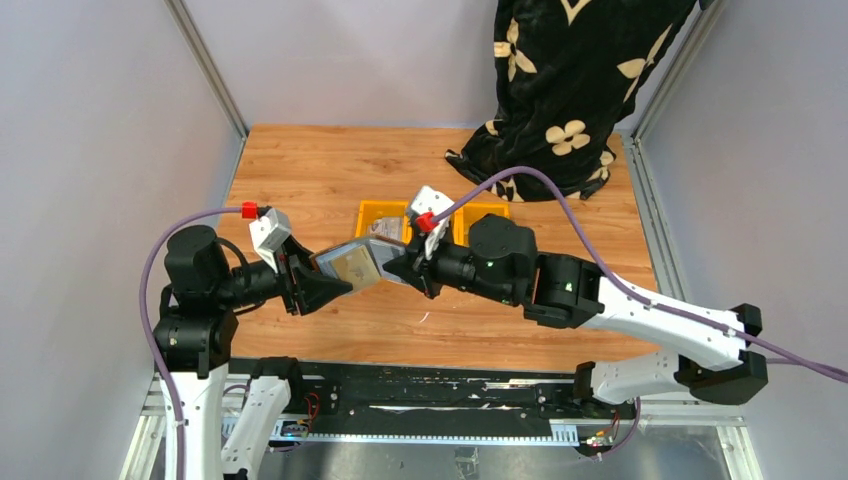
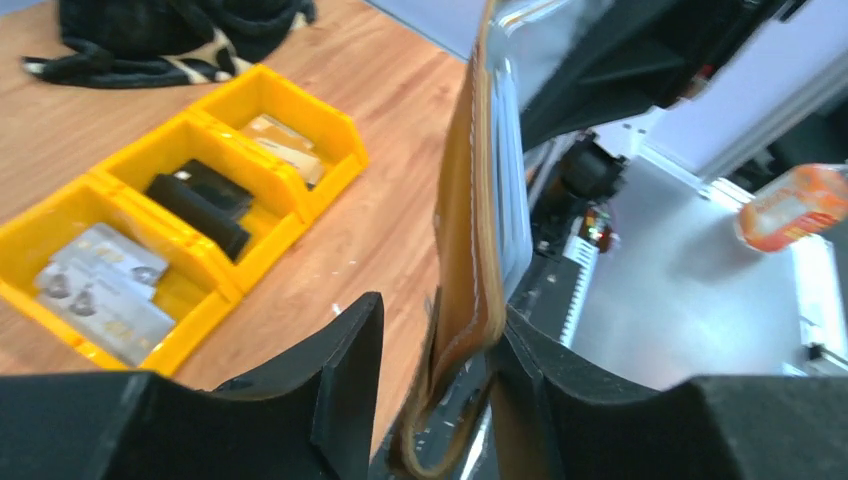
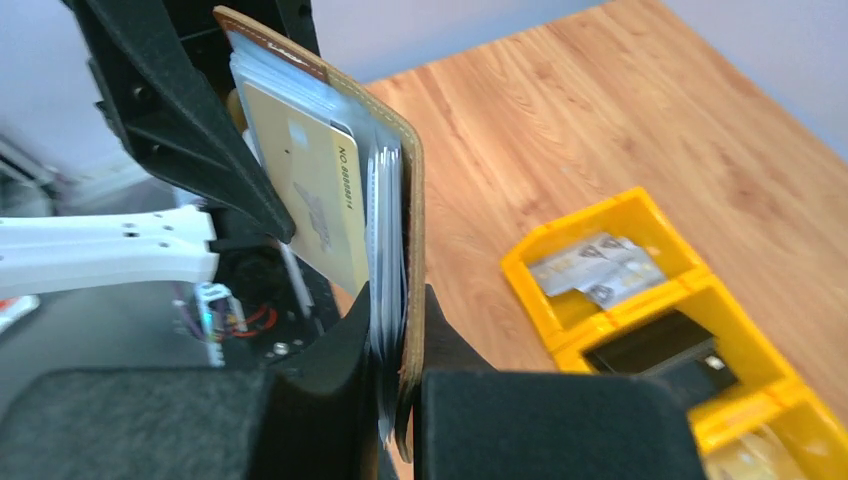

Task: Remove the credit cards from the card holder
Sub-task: Remove the credit card from the card holder.

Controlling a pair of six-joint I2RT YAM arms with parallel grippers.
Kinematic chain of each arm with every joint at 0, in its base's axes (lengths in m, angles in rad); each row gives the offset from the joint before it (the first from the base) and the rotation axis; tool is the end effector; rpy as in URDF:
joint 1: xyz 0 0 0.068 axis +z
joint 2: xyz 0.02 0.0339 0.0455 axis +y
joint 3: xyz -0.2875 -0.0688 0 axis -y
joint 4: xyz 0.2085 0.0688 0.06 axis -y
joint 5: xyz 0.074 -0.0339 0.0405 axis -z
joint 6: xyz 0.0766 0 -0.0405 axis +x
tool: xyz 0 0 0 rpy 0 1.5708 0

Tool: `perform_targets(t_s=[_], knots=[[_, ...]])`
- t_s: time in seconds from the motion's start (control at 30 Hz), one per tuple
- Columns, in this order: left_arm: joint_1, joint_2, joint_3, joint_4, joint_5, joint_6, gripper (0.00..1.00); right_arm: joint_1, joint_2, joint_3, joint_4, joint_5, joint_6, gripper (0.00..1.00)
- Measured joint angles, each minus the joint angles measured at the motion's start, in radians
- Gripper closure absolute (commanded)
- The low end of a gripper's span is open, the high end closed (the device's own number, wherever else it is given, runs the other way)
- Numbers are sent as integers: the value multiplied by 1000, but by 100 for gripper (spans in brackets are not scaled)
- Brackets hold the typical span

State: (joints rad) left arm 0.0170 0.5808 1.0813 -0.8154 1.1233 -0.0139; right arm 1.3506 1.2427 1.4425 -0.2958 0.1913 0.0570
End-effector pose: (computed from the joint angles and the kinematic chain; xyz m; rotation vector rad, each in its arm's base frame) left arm 0.0368 -0.0684 0.3908 0.7317 1.6694 -1.0414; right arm 0.0728 0.2587 0.4716 -0.9274 1.4797 0.8953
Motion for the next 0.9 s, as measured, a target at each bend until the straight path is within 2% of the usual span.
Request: perform_targets(t_s=[0.13,0.3,0.43,0.53,0.67,0.8,0.83,0.9], knots=[[0,43,19,1,103,-42,54,-85,-71,-101,80,-195,91,100],[-1,80,37,0,212,-95,43,-134,-97,-170,157,-359,175,100],[-1,92,56,2,253,-118,45,-157,-93,-189,198,-452,228,100],[-1,89,57,2,263,-124,53,-182,-93,-206,233,-506,266,100],[-1,88,57,5,266,-130,76,-221,-97,-251,297,-566,320,100],[-1,93,57,3,260,-139,93,-253,-101,-297,367,-621,367,98],[-1,98,57,3,259,-143,95,-264,-105,-312,391,-638,377,91],[-2,107,57,2,262,-151,96,-288,-114,-348,439,-670,407,67]])
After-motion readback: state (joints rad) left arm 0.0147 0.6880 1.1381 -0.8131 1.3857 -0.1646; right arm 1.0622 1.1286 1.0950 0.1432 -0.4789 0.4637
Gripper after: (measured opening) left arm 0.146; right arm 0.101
